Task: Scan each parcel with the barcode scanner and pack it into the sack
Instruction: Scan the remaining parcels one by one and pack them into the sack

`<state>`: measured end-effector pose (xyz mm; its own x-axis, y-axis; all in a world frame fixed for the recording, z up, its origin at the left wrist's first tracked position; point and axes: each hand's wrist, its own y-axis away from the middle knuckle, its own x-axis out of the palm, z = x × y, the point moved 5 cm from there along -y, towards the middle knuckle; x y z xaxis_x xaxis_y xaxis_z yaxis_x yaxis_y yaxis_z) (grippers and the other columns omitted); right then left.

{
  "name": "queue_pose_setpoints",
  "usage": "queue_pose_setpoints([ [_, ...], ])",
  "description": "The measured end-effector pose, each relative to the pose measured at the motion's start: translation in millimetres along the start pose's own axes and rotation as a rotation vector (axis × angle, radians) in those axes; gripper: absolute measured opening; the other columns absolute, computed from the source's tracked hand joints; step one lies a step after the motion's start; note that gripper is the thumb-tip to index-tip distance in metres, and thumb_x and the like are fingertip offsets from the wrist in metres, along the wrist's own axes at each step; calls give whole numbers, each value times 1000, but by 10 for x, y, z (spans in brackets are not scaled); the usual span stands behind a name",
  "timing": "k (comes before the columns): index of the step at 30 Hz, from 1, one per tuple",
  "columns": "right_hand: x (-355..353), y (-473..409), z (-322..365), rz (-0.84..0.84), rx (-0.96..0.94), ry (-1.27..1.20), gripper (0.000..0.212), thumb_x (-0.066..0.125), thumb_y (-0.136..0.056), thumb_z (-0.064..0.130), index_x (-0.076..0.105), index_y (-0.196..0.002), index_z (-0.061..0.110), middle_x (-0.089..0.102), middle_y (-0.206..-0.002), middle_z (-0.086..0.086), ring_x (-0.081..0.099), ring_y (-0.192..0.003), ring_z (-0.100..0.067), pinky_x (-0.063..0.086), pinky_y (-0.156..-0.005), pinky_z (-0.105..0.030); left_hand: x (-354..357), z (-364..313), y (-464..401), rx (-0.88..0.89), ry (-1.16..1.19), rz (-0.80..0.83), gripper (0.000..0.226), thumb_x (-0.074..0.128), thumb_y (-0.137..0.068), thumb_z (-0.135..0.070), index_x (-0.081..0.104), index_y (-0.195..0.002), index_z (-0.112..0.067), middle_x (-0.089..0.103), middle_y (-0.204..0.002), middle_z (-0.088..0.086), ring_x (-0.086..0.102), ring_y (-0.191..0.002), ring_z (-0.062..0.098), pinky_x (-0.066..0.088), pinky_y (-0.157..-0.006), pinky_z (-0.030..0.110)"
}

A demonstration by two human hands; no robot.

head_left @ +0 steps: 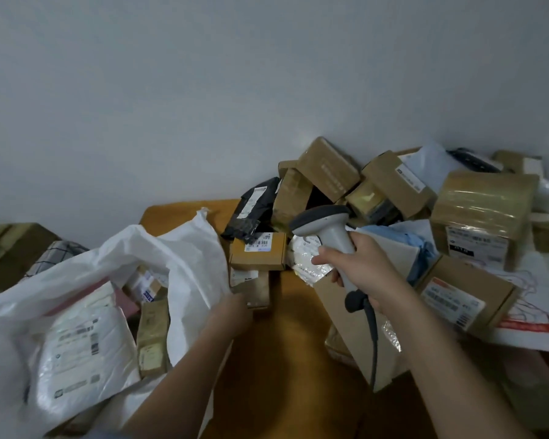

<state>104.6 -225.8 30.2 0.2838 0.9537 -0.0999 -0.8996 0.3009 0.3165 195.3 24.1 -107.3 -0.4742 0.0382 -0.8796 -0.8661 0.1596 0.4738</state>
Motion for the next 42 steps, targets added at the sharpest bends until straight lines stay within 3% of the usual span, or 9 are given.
queue_pose_setpoints([
  [6, 36, -415, -25, -58, 20, -68, 14, 68, -89, 17, 65, -99, 9, 69, -62, 12, 56, -47, -5, 46, -46, -19, -226, -286, -485, -113, 533, -174, 60, 57, -94, -40, 35, -143, -14, 44, -141, 10, 49, -125, 29, 44, -102, 43],
  [9, 20, -547, -109, -76, 56, -98, 13, 67, -90, 20, 63, -100, 14, 75, -77, 7, 58, -51, -6, 50, -52, -24, -215, -181, -791, -291, 776, -223, 83, 69, -88, -38, 22, -149, -7, 30, -149, 15, 38, -133, 34, 39, -107, 47],
  [15, 8, -741, -238, -70, 100, -60, 11, 66, -90, 22, 64, -99, 16, 76, -89, -2, 58, -51, -7, 49, -52, -24, -106, 27, -1239, -435, 849, -231, 106, 80, -78, -37, 12, -153, -6, 17, -156, 16, 24, -142, 38, 27, -114, 51],
  [19, 40, -819, -315, -66, 128, -29, 13, 66, -90, 22, 66, -100, 14, 76, -86, 0, 59, -51, -7, 49, -51, -23, -27, 40, -1371, -469, 857, -166, 99, 85, -69, -43, 30, -146, -13, 35, -146, 14, 33, -135, 40, 31, -110, 54],
  [25, 56, -816, -318, -84, 125, -13, 16, 65, -92, 19, 64, -104, 8, 76, -80, 5, 58, -49, -7, 48, -47, -18, 17, -13, -1330, -498, 961, -188, 98, 91, -64, -28, 29, -140, -14, 41, -140, 14, 39, -130, 40, 41, -104, 55],
  [32, 57, -634, -228, -113, 95, -2, 15, 66, -92, 22, 65, -102, 11, 75, -79, 7, 58, -49, -5, 49, -48, -18, 50, -25, -993, -546, 1232, -137, 57, 73, -84, -10, 39, -129, -9, 52, -132, 17, 51, -121, 36, 46, -101, 52],
  [36, 72, -478, -151, -141, 70, -5, 18, 66, -91, 26, 66, -99, 10, 69, -82, -11, 57, -48, -3, 48, -48, -21, -18, -6, -743, -628, 1532, -28, 46, 66, -90, -7, 43, -129, -3, 51, -126, 19, 54, -116, 41, 55, -89, 54],
  [39, 118, -331, -83, -160, 30, -35, 15, 66, -90, 31, 66, -94, 16, 63, -69, -4, 58, -47, -1, 45, -44, -16, -158, -32, -532, -593, 1710, 36, 41, 62, -92, -3, 46, -130, -2, 52, -126, 20, 55, -112, 40, 58, -81, 51],
  [42, 144, -189, -40, -219, 7, -94, 13, 68, -89, 32, 62, -93, 21, 64, -68, -2, 58, -45, 0, 42, -40, -16, -354, -80, -286, -477, 1816, 86, 36, 58, -93, 1, 49, -128, -4, 54, -125, 18, 58, -102, 33, 58, -59, 38],
])
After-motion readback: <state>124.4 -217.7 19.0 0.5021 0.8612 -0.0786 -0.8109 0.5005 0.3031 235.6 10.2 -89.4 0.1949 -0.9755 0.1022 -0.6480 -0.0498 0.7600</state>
